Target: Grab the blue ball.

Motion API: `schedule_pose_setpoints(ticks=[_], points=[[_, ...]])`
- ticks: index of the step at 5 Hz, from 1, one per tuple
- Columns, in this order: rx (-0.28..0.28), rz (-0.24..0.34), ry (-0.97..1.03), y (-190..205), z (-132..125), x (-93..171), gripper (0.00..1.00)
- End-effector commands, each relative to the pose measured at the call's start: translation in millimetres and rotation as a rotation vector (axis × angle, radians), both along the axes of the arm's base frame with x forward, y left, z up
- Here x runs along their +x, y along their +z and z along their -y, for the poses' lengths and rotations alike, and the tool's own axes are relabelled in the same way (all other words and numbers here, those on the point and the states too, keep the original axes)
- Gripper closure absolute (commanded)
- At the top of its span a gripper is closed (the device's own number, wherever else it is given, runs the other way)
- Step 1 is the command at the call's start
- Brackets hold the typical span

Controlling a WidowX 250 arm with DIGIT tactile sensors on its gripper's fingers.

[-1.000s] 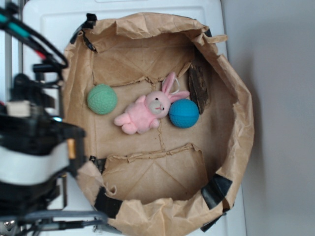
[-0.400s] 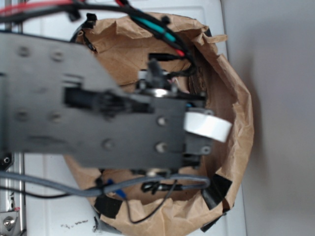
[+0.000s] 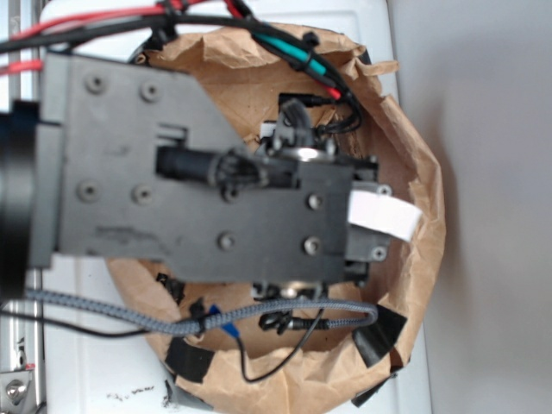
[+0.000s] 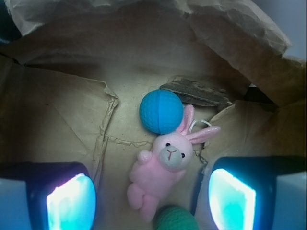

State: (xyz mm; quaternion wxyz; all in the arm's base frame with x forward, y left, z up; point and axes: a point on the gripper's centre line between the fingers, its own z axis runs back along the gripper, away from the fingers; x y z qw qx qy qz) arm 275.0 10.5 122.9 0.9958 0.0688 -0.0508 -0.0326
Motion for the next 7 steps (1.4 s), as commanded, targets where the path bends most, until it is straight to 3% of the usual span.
schedule_pose_setpoints(ticks=[1, 5, 7], points=[[0.001, 0.059, 0.019, 17, -6, 8, 0.0], [-0.041, 0.081, 0.046, -49, -36, 41, 0.0], [-0.024, 0.073, 0.068, -69, -35, 51, 0.0]])
